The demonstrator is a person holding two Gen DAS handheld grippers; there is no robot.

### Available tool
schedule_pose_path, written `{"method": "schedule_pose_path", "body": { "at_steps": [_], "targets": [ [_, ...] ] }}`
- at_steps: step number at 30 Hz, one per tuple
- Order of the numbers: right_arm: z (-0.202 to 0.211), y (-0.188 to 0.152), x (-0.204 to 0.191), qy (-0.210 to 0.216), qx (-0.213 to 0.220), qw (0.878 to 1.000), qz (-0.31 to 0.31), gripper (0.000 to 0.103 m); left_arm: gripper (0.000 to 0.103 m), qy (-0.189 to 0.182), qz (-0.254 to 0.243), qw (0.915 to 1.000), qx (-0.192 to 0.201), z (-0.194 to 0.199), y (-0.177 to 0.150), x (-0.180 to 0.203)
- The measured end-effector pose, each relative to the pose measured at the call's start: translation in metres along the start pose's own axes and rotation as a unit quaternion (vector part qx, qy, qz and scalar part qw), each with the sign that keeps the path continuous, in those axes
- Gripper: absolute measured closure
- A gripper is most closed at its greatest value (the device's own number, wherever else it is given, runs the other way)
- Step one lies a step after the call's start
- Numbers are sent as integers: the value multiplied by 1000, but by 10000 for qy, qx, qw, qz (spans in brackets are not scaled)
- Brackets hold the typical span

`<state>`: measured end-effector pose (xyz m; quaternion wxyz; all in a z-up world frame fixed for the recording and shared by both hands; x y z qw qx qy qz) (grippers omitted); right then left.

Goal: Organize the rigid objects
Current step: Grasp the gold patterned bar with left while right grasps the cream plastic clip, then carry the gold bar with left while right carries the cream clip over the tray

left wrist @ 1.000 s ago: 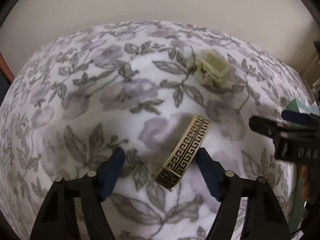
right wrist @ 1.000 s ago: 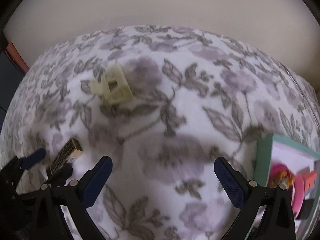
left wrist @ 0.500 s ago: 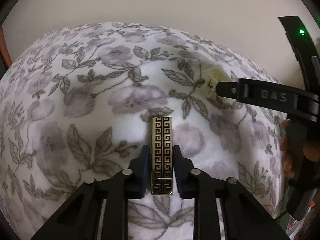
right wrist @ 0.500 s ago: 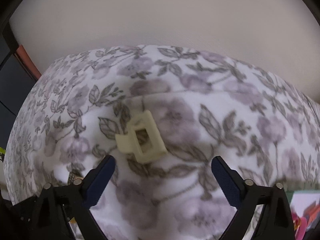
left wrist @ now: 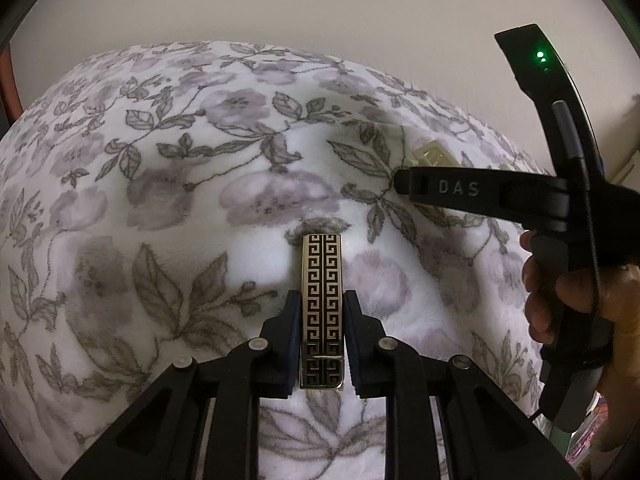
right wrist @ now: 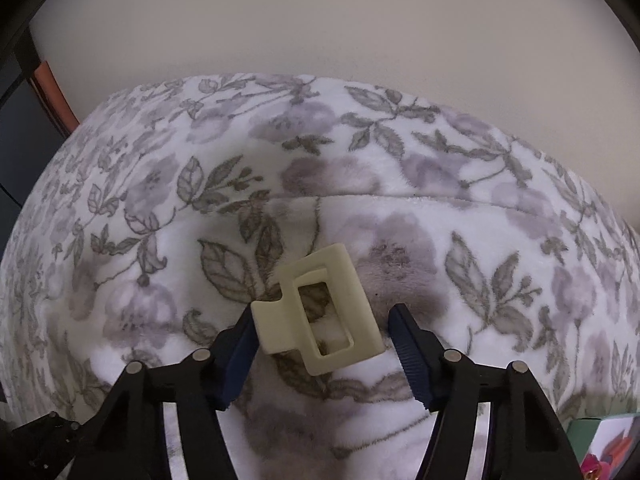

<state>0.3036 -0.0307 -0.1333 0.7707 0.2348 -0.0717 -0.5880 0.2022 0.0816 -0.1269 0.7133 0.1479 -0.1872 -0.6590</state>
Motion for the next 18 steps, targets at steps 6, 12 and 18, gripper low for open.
{"method": "schedule_pose_path", "body": {
  "at_steps": [6, 12, 18],
  "targets": [
    [-1, 0, -3, -98, 4, 9999, 88, 47, 82, 54, -53, 10000, 15, 0, 0, 1],
    [7, -11, -3, -26, -112, 9999, 113, 47, 82, 130, 19, 9999, -88, 0, 0, 2],
    [28, -28, 0, 118, -129, 9998, -10, 47, 82, 214, 78, 9995, -226, 4, -5, 2]
  ]
}}
Point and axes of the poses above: each gripper's, at about its wrist camera, not at the fingertips, and z roughly against the way its jaws point, x to its right, y to its top, the point moved 2 cm from there along -z, roughly the way its jaws point, and after that the axes turned 9 degrees about y, right-handed, at the moved point
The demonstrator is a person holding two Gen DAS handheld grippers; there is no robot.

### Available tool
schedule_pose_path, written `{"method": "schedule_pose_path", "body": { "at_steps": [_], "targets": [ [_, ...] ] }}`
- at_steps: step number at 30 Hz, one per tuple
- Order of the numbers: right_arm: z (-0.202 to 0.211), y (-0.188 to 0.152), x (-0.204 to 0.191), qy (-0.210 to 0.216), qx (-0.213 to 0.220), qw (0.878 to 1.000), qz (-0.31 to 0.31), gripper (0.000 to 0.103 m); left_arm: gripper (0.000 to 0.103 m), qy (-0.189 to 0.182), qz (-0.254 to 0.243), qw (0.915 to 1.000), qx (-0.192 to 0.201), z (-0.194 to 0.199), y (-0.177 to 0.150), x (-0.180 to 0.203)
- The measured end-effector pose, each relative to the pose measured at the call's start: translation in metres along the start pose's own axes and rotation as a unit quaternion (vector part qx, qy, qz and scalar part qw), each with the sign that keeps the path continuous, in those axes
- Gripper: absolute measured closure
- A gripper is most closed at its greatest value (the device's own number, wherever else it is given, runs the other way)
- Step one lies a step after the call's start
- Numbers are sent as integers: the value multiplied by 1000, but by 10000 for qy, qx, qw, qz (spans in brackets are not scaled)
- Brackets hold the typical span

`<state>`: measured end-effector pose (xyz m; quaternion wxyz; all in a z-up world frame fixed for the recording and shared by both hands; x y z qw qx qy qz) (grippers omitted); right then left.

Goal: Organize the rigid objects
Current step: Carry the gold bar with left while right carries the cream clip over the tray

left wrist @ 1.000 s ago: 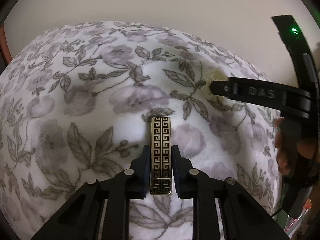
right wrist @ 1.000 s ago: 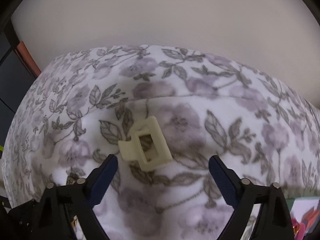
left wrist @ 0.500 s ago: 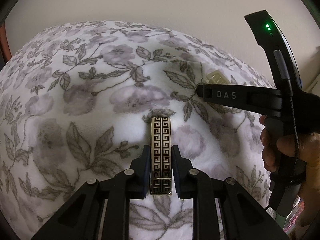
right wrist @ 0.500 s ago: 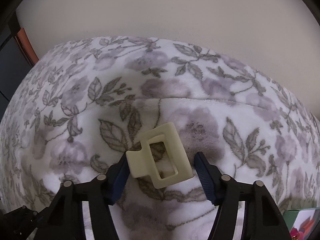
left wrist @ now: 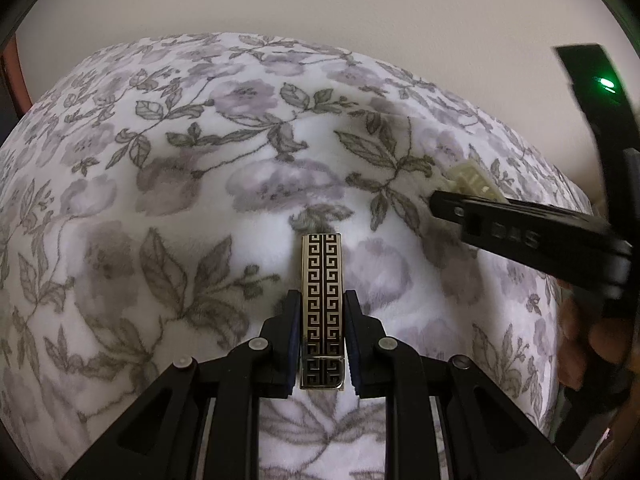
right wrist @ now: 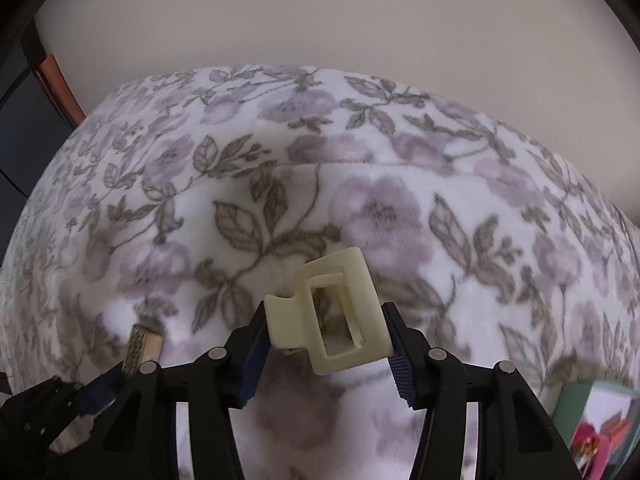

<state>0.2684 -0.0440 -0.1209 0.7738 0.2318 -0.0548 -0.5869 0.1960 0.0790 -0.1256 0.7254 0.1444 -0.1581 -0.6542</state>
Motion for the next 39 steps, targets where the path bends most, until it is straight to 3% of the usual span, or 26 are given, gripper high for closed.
{"method": "schedule_pose_path", "body": {
  "at_steps": [10, 20, 30, 39],
  "targets": [
    [66, -30, -4, 183, 251, 9994, -118, 47, 82, 23, 97, 9998, -182, 30, -14, 0],
    [149, -63, 1, 247, 628, 9969, -404, 47, 82, -51, 71, 9997, 223, 115, -18, 16],
    [241, -104, 24, 231, 1223, 9887, -833, 47, 82, -252, -70, 9969, 739, 197, -32, 60],
    [288, -150, 74, 289, 1789, 9709, -1566, 47, 82, -521, -388, 9941, 873, 220, -47, 124]
  ]
}}
Point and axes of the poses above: each gripper's, at about its wrist camera, not at the fingertips, and z roughly against the way its jaws point, x to its right, y to its top, the point moved 2 cm from there along -z, roughly the way its jaws point, and after that the axes turned 9 degrees about y, right-handed, at the moved point
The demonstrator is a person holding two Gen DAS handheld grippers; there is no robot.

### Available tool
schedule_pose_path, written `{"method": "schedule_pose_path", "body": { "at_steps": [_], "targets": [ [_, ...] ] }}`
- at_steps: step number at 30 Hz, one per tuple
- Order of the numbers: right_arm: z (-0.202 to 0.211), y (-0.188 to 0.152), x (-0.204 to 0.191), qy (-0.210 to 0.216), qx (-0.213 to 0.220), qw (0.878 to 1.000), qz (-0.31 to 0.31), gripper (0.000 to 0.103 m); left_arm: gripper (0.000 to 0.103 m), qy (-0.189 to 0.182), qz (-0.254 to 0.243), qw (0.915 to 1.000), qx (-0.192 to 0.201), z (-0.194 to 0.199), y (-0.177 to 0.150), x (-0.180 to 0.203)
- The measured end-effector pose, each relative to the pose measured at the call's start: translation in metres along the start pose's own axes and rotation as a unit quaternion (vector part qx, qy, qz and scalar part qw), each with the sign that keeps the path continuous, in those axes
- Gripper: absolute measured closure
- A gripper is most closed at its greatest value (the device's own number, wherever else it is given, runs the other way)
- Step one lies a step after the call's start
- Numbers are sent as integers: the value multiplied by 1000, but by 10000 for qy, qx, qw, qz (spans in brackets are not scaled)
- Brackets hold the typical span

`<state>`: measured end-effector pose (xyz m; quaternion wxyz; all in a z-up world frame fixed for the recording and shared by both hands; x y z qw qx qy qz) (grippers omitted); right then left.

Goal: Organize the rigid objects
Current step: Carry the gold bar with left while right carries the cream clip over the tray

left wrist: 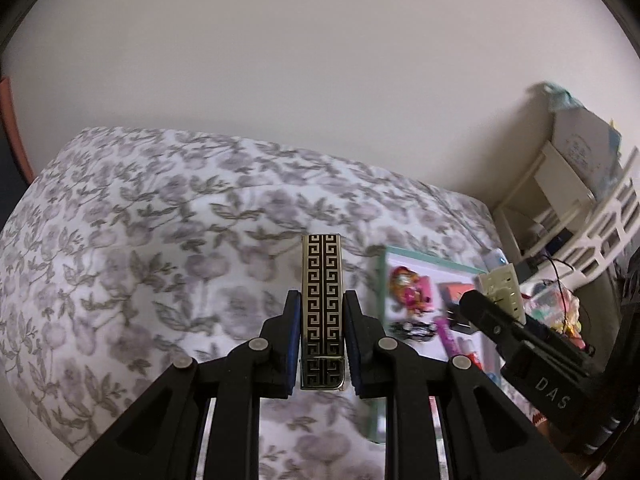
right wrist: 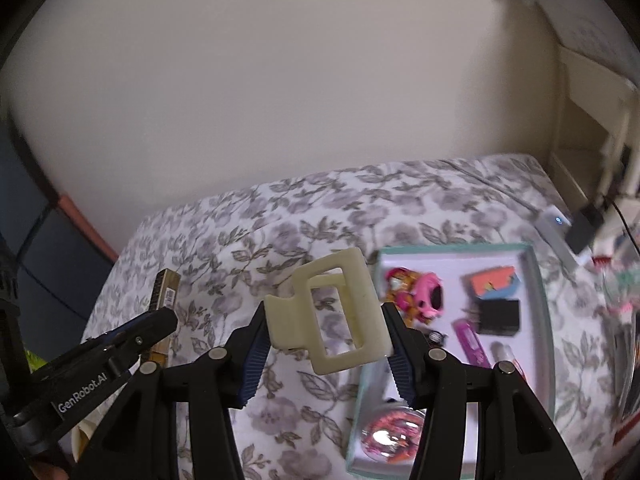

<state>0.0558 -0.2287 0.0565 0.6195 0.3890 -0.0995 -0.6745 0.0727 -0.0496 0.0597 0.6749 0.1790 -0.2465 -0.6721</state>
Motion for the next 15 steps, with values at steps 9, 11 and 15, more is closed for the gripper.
{"method": "schedule_pose_path", "body": {
  "at_steps": [9, 11, 15],
  "targets": [
    [25, -2, 71, -776, 135, 9959, -439, 47, 82, -114, -508, 9985, -171, -19, -8, 71],
    [34, -1, 87, -908, 203, 9941, -556, 47, 82, -146, -637, 9977, -181, -22, -9, 86],
    [50, 1, 112, -1212, 297, 9899, -669, 47, 82, -186, -947, 9953, -117, -22, -10, 119]
  ]
}}
Point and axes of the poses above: each gripper's, at about its wrist camera, not at the fingertips, and z roughly against the way its jaws point, x to its right, y to its top, the point moved 2 cm from there along -z, roughly the way its jaws point, and after that the axes turned 9 degrees about y, right-handed, at the moved point
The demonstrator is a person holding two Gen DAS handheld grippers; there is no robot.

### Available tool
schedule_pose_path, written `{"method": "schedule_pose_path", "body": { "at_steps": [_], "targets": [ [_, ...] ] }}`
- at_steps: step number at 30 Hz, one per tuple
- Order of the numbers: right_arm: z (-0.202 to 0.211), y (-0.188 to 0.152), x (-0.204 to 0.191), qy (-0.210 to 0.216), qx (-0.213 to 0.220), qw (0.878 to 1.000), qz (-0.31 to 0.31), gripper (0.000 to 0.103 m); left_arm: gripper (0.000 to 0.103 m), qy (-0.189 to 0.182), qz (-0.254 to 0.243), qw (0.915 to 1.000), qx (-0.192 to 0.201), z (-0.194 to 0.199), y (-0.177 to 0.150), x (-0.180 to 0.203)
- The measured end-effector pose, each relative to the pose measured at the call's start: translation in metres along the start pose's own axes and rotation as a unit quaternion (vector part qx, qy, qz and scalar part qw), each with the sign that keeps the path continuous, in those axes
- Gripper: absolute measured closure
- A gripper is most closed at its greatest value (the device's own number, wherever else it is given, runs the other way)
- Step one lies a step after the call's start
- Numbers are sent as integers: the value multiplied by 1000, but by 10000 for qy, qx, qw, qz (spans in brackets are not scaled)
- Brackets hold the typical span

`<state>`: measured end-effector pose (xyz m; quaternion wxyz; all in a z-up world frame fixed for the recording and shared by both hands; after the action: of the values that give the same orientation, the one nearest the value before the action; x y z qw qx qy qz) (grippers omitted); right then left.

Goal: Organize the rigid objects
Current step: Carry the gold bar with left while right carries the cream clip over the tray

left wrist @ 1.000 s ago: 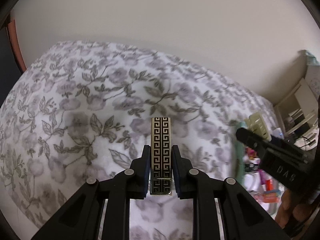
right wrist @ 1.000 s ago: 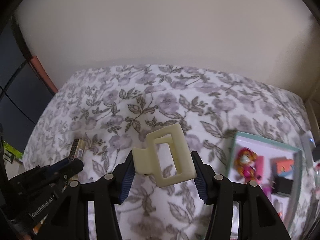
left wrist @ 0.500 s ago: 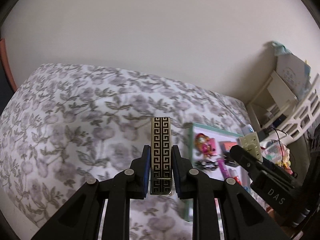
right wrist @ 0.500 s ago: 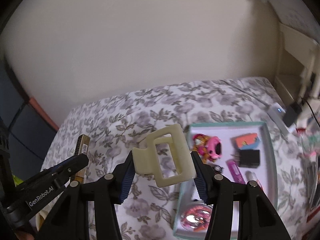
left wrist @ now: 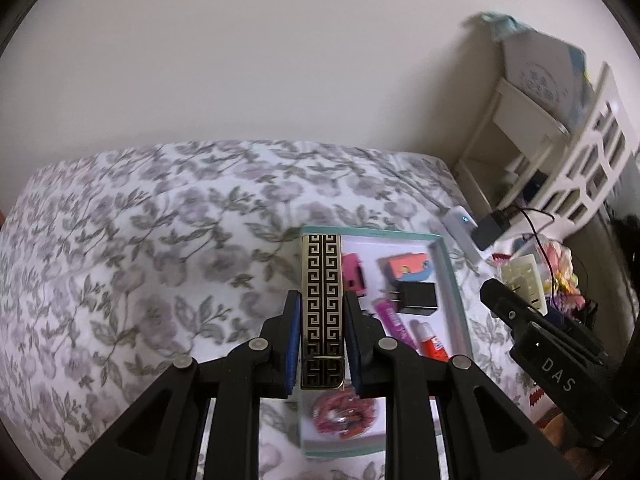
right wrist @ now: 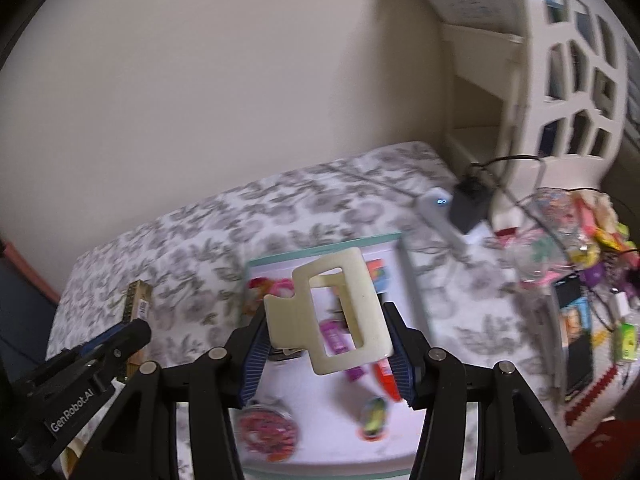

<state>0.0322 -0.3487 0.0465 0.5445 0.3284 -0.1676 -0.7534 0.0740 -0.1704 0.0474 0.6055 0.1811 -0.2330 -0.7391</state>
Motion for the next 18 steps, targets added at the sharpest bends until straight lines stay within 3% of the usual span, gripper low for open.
{"method": "schedule_pose_path", "body": {
  "at_steps": [10, 18],
  "targets": [
    [-3, 3, 51, -363, -36, 9990, -263, 47, 82, -39, -459, 9989, -28, -19, 2, 54],
    [-32, -8, 70, -447, -410, 9974, -377, 47, 82, -228, -423, 9980, -403, -55, -8, 60]
  ]
}}
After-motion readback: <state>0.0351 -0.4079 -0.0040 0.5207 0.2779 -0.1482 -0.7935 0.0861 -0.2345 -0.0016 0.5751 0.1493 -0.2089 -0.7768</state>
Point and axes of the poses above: each gripper's, at about its wrist camera, not at the fingertips, and z roughly against the way its jaws point, x to its right, y to its top, the point moved 2 cm from there along -z, roughly the way its jaws point, and after that the axes turned 9 degrees about y, right-handed, at the moved point
